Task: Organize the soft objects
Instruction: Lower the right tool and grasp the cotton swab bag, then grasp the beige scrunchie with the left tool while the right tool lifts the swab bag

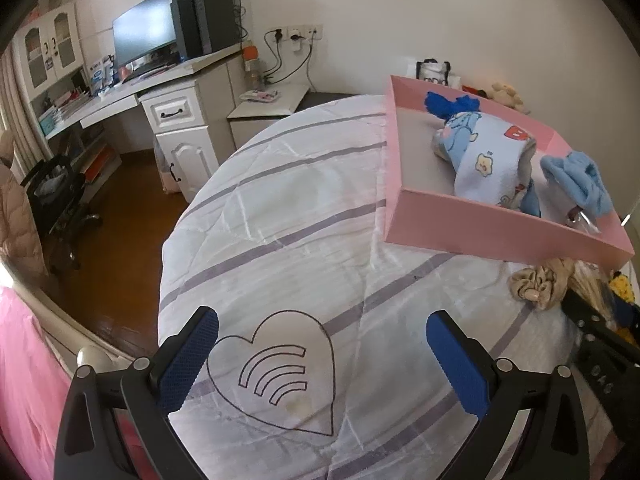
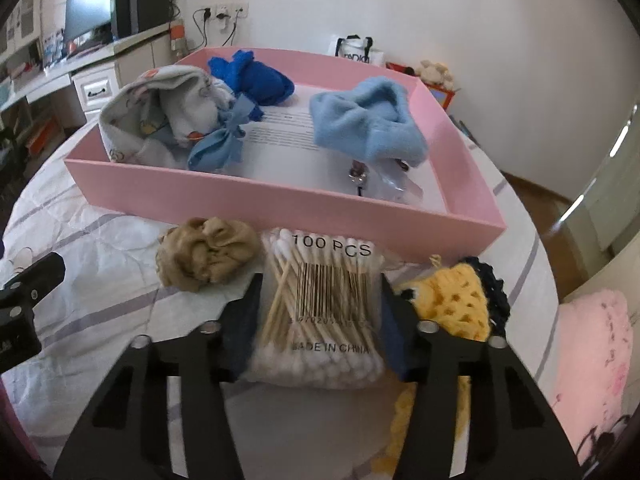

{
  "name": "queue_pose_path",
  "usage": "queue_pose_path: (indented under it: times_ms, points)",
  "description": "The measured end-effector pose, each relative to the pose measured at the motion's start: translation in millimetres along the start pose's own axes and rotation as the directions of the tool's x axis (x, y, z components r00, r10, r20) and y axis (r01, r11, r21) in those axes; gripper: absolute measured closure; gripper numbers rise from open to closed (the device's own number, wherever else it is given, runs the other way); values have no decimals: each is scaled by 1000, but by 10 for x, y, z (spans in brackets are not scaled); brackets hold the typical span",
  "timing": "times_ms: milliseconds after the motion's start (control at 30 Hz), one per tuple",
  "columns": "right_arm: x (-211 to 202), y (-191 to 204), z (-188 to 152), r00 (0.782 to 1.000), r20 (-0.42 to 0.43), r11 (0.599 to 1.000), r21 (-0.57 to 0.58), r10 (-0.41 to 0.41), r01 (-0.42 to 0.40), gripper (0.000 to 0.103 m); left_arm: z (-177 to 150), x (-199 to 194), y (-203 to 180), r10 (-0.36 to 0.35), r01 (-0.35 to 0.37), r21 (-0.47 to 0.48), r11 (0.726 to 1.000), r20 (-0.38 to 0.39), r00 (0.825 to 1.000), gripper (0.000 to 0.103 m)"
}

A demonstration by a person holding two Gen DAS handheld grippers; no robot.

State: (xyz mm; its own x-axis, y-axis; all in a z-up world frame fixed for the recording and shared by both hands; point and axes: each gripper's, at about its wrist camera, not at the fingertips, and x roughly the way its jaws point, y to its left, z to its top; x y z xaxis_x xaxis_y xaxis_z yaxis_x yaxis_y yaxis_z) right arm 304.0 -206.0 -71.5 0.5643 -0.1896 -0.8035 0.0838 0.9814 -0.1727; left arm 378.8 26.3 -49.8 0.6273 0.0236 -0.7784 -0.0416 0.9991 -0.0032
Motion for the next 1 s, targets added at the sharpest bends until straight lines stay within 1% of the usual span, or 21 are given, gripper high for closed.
queue_pose_path:
  times_ms: [133, 200, 400, 500, 633, 767, 867, 1000]
  points:
    - [-76, -100, 9, 999, 7, 998, 37, 49, -49, 62, -9, -115, -43, -13, 13, 2, 1000, 16, 1000, 0]
    - [-189, -149, 20, 996, 34, 996, 52, 77, -79, 63, -22, -214, -83, -15, 14, 9, 1000, 35, 999, 0]
    - [-556, -266, 98, 985, 142, 992, 68, 95, -105, 63, -63, -436, -242, -22, 20, 29, 999, 68, 997, 0]
    - [-727, -393, 144, 979, 192, 992, 84, 74, -91, 62, -62, -506, -351, -31, 27, 44, 999, 75, 997, 0]
    - [-828, -642, 129, 976, 215, 990, 129, 31, -60, 62, -46, -557, -532, -53, 47, 68, 997, 79, 995, 0]
    - [-788, -863, 73, 978, 206, 984, 176, -29, -8, 62, -24, -545, -774, -77, 70, 98, 993, 67, 995, 0]
    - [-701, -1077, 42, 982, 186, 977, 215, -38, -3, 62, -23, -504, -943, -88, 82, 119, 990, 47, 995, 0]
    - [-569, -1226, 19, 986, 163, 972, 237, -43, 3, 62, 11, -412, -1151, -84, 79, 150, 985, 27, 996, 0]
